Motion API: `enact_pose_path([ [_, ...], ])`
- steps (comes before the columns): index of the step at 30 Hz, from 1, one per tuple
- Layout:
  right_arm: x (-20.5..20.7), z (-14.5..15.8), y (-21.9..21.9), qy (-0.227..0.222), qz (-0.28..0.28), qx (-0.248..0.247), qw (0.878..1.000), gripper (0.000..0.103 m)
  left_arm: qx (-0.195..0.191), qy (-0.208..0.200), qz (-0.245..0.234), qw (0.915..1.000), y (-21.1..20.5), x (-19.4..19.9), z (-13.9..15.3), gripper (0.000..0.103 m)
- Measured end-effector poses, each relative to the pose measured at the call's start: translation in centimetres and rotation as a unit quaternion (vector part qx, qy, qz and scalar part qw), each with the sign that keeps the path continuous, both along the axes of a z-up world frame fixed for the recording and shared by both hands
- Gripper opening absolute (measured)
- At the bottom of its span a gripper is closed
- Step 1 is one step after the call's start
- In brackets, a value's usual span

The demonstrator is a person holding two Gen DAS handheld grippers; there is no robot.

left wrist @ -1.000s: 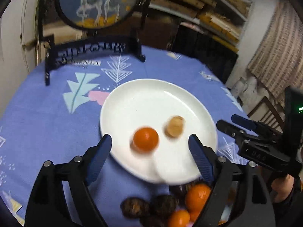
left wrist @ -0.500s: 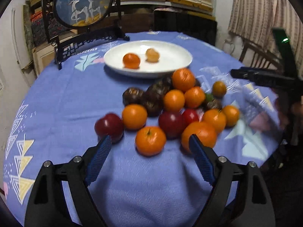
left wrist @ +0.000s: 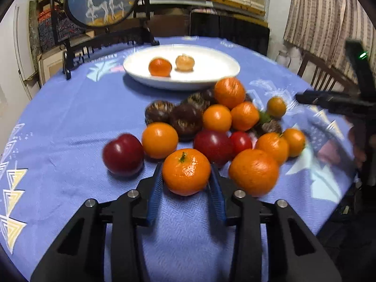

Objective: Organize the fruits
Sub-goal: 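Grasp a tangerine with the left tool while the right tool grasps a yellow-orange fruit, both onto the plate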

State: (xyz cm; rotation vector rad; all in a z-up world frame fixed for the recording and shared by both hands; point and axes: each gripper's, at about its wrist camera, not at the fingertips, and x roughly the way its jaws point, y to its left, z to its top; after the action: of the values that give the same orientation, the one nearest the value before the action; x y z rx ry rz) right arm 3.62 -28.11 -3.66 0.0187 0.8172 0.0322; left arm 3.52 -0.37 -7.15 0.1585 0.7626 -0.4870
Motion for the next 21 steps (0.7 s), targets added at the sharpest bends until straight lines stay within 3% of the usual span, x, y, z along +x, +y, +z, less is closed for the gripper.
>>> enact_pose_path([
  [5, 1.8, -1.3, 2.5, 0.025, 0.033, -0.016, 0.999, 0.069, -0.013, -0.023, -0.003, 0.9996, 0.5, -1.4, 2.1, 0.037],
  [7, 2.4, -1.7, 3.1, 0.026, 0.038, -0.022, 0.999, 0.059, -0.012, -0.026, -0.004, 0.9996, 0.4, -1.7, 2.4, 0.037],
  [9, 3.1, -2.3, 3.5, 0.040, 0.043, -0.018, 0.998, 0.038, -0.013, -0.023, -0.002, 0.9996, 0.4, -1.6, 2.4, 0.037],
  [13, 2.7, -2.2, 3.2, 0.033, 0.042, 0.000, 0.999, 0.038, -0.017, -0.018, 0.003, 0.9997, 0.7, -1.3, 2.4, 0.037],
  [21, 2.7, 1.6, 0.8, 0.005, 0.044, 0.045, 0.998, 0.038, -0.038, -0.011, -0.012, 0.9991, -1.1, 2.3, 4.5, 0.037],
])
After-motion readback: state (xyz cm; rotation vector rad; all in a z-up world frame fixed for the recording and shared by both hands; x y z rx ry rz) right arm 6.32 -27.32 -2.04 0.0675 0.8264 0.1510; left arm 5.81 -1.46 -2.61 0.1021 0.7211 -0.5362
